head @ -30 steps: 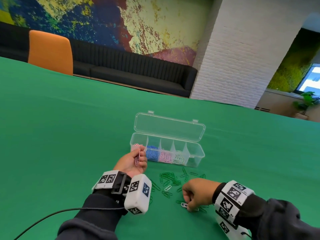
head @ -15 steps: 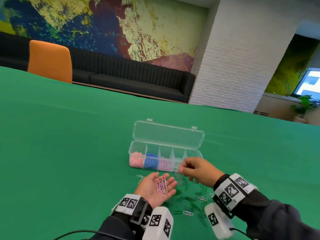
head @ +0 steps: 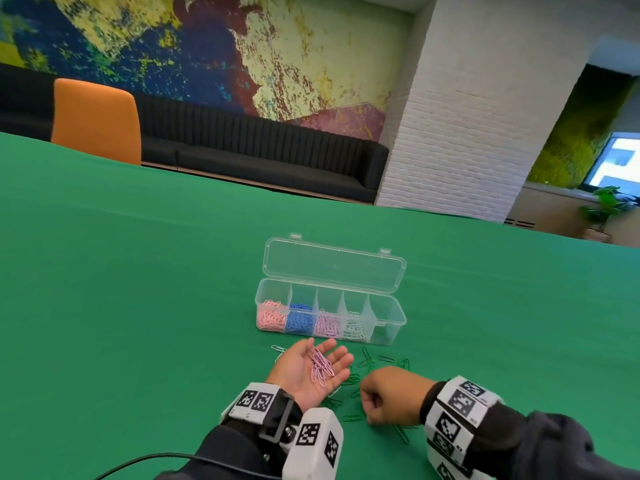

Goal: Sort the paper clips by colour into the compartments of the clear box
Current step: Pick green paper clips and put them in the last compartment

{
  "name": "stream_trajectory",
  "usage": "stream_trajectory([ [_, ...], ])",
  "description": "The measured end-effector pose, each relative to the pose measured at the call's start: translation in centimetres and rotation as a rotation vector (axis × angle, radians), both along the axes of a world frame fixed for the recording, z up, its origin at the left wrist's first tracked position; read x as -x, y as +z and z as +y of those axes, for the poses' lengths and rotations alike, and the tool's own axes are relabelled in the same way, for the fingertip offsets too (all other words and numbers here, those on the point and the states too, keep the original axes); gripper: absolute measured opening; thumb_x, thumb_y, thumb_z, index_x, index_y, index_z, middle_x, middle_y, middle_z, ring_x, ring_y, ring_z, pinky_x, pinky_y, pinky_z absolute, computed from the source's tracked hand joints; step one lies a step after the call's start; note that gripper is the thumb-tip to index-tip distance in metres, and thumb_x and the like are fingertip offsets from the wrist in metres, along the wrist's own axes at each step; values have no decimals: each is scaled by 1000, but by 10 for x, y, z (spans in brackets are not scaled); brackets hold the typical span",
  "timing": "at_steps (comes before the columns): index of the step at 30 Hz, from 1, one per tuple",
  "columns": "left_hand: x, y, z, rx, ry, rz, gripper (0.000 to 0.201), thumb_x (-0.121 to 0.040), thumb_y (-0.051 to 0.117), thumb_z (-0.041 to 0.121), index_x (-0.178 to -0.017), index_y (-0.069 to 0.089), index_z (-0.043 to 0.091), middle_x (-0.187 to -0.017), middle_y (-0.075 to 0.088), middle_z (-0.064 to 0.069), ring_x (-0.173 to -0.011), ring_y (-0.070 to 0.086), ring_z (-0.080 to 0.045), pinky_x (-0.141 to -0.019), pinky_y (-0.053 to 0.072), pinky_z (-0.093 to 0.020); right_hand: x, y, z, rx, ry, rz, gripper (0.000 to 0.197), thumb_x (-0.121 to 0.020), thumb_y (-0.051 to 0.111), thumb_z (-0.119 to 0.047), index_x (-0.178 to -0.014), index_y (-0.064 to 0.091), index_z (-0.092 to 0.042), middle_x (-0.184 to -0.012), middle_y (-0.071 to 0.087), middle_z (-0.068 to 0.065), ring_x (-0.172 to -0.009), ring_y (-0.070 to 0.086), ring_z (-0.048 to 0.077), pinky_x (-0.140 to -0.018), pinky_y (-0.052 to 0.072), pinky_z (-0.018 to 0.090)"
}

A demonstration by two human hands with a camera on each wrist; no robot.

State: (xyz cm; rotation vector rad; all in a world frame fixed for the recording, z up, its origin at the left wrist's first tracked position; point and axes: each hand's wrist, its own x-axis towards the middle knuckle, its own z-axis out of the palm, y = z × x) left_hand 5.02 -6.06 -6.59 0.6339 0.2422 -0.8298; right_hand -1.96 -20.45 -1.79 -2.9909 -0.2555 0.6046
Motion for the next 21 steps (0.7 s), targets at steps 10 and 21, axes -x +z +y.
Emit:
stream_trajectory([
  [10,3,-2,-3,20,-18,66,38,-100,33,26,-85,56,0,-66,62,-18,-45,60,-25,-40,50,-24,-23,40,-28,-342,-274,-206,13,-88,60,-16,-81,53,-24,-79,56,-9,-67,51,1,-65,45,11],
  [21,5,-3,-1,32,-16,60,36,-99,37,26,-73,53,7,-54,52,-8,-34,46,-14,-31,35,-15,-17,-5,-55,47,-367,57,23,-90,55,-17,-70,45,-22,-76,49,-9,-76,51,8,-68,45,13],
])
